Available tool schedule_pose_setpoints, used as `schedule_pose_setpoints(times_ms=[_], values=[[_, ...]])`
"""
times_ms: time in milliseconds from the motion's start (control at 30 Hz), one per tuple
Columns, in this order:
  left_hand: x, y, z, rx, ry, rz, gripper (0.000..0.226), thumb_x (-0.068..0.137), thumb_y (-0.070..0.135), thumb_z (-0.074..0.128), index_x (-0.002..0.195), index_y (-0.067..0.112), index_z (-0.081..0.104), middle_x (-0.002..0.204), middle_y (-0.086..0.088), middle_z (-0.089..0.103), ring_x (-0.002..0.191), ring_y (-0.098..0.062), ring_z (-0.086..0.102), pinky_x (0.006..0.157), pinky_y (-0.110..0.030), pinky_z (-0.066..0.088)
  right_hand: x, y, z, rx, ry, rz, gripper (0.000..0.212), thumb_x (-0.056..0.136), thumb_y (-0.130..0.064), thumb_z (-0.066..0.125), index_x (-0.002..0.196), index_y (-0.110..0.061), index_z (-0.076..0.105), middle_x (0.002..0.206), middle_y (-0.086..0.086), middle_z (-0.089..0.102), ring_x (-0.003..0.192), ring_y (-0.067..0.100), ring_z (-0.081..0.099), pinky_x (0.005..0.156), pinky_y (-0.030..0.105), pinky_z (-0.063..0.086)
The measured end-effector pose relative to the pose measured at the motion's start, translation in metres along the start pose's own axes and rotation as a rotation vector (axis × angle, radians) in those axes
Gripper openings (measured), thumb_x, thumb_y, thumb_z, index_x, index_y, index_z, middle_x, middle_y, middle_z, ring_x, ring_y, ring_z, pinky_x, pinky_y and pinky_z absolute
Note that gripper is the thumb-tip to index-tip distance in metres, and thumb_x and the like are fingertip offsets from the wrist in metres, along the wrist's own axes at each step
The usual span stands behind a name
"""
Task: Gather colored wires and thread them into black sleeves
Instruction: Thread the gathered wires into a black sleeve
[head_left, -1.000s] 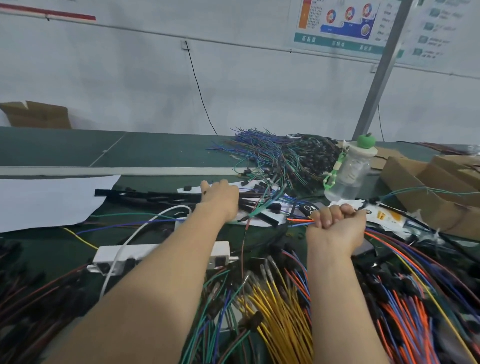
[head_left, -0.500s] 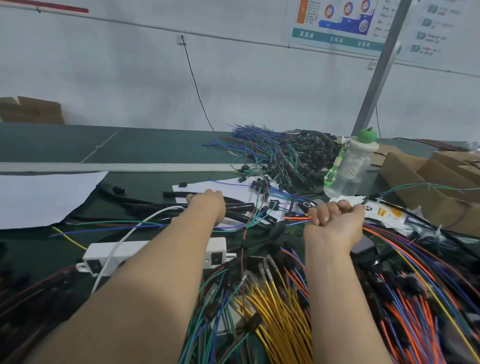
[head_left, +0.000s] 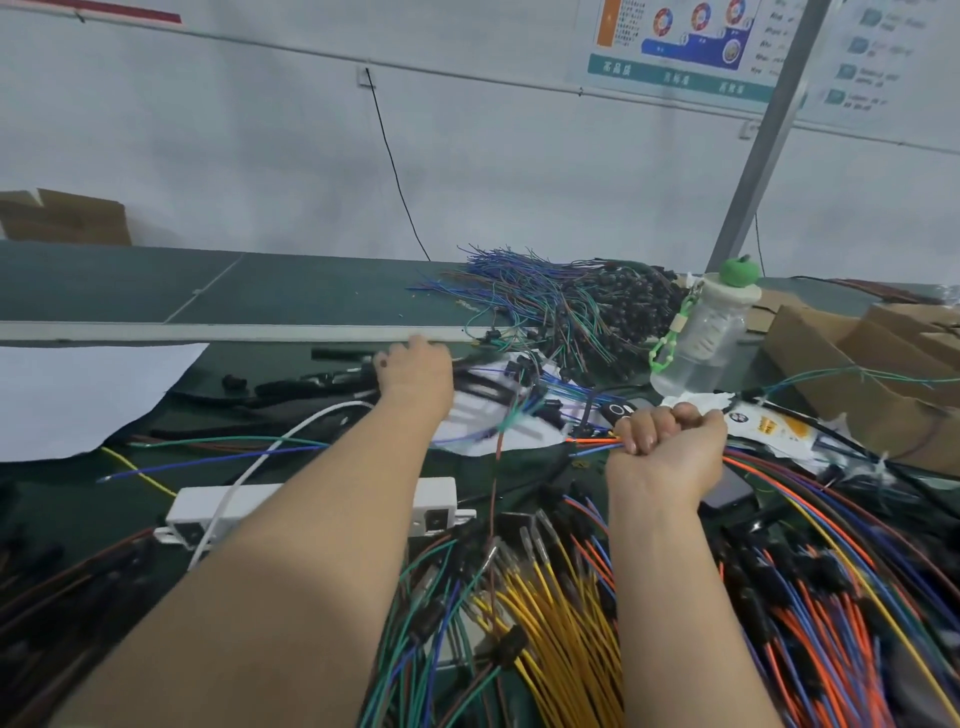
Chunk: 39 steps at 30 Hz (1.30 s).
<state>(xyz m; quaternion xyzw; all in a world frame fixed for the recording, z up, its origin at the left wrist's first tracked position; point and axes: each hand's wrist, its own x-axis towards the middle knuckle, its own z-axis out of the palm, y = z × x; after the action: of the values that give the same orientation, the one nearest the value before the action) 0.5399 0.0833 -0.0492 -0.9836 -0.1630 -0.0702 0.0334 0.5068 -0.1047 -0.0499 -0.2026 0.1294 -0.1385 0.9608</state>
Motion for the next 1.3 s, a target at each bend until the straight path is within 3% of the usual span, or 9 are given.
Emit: schedule_pose_setpoints(times_ms=[200,467,667,833,900,1000,1100,1200,1300], values=[[-0.003,-0.02,-0.101,-0.095,0.577,-0.015,0.049,0.08,-0.007,0.05,0.126,0.007,0.042,0.126,-0.016,0.046,0.114,-0.038,0.046,0.088,-0.043,0.036,-0.017,-0.006,0.002,-0.039,0.02,0.032,0.04,0.102,-0.025,0.031,0.063,-0.015,0.036,0.04,-0.005,0.022,0.032,0.011,0.018,0.035,0.017,0.014],[-0.1,-0.038,-0.246,-0.217,0.842,0.14,0.048,0.084,-0.014,0.04,0.13,0.003,0.039,0.128,-0.02,0.043,0.111,-0.039,0.047,0.087,-0.044,0.038,-0.08,-0.054,0.005,-0.101,-0.052,0.06,0.037,0.1,-0.022,0.031,0.064,-0.018,0.033,0.042,-0.007,0.025,0.034,0.009,0.018,0.035,0.019,0.012],[-0.192,-0.089,-0.287,-0.847,1.028,0.012,0.029,0.093,0.006,0.037,0.119,0.012,0.05,0.121,-0.007,0.056,0.111,-0.018,0.052,0.082,-0.018,0.039,-0.155,-0.103,-0.011,-0.124,-0.156,0.054,0.039,0.102,-0.026,0.03,0.063,-0.019,0.033,0.038,-0.008,0.022,0.03,0.008,0.017,0.033,0.02,0.011],[-0.255,-0.108,-0.207,-1.608,1.107,-0.289,0.032,0.096,0.0,0.04,0.128,0.002,0.043,0.117,-0.008,0.054,0.104,-0.016,0.053,0.079,-0.002,0.035,-0.215,-0.122,-0.032,-0.156,-0.224,0.055,0.043,0.103,-0.035,0.028,0.063,-0.02,0.033,0.037,-0.008,0.02,0.027,0.007,0.016,0.032,0.017,0.011],[-0.282,-0.103,-0.152,-1.574,0.996,-0.441,0.026,0.095,0.002,0.045,0.121,0.0,0.047,0.118,-0.011,0.052,0.104,-0.022,0.054,0.083,-0.011,0.039,-0.23,-0.12,-0.044,-0.187,-0.239,0.066,0.044,0.104,-0.037,0.027,0.064,-0.02,0.034,0.035,-0.009,0.021,0.026,0.007,0.016,0.032,0.014,0.011],[-0.312,-0.102,-0.076,-0.989,0.666,-0.441,0.03,0.087,0.008,0.062,0.113,-0.001,0.051,0.133,-0.014,0.038,0.112,-0.034,0.051,0.101,-0.034,0.038,-0.242,-0.113,-0.067,-0.287,-0.226,0.109,0.046,0.104,-0.037,0.026,0.064,-0.018,0.036,0.033,-0.009,0.022,0.023,0.006,0.016,0.031,0.01,0.01],[-0.332,-0.102,-0.044,-0.606,0.256,-0.203,0.042,0.085,0.016,0.065,0.123,0.006,0.05,0.145,-0.009,0.027,0.109,-0.035,0.055,0.101,-0.043,0.042,-0.245,-0.108,-0.09,-0.369,-0.187,0.122,0.045,0.105,-0.035,0.028,0.065,-0.018,0.037,0.034,-0.009,0.024,0.023,0.006,0.018,0.032,0.01,0.01],[-0.339,-0.086,-0.037,-0.364,0.007,0.133,0.055,0.086,0.015,0.06,0.137,0.022,0.04,0.15,-0.004,0.02,0.117,-0.032,0.051,0.098,-0.044,0.042,-0.247,-0.102,-0.101,-0.409,-0.158,0.11,0.045,0.104,-0.037,0.03,0.065,-0.017,0.039,0.033,-0.009,0.024,0.024,0.006,0.02,0.032,0.01,0.012],[-0.336,-0.071,-0.035,-0.179,-0.275,0.178,0.071,0.089,0.027,0.059,0.148,0.025,0.019,0.155,-0.007,0.008,0.13,-0.036,0.038,0.107,-0.05,0.029,-0.247,-0.096,-0.106,-0.471,-0.15,0.098,0.045,0.104,-0.036,0.031,0.066,-0.015,0.041,0.034,-0.01,0.026,0.026,0.007,0.02,0.033,0.011,0.014]])
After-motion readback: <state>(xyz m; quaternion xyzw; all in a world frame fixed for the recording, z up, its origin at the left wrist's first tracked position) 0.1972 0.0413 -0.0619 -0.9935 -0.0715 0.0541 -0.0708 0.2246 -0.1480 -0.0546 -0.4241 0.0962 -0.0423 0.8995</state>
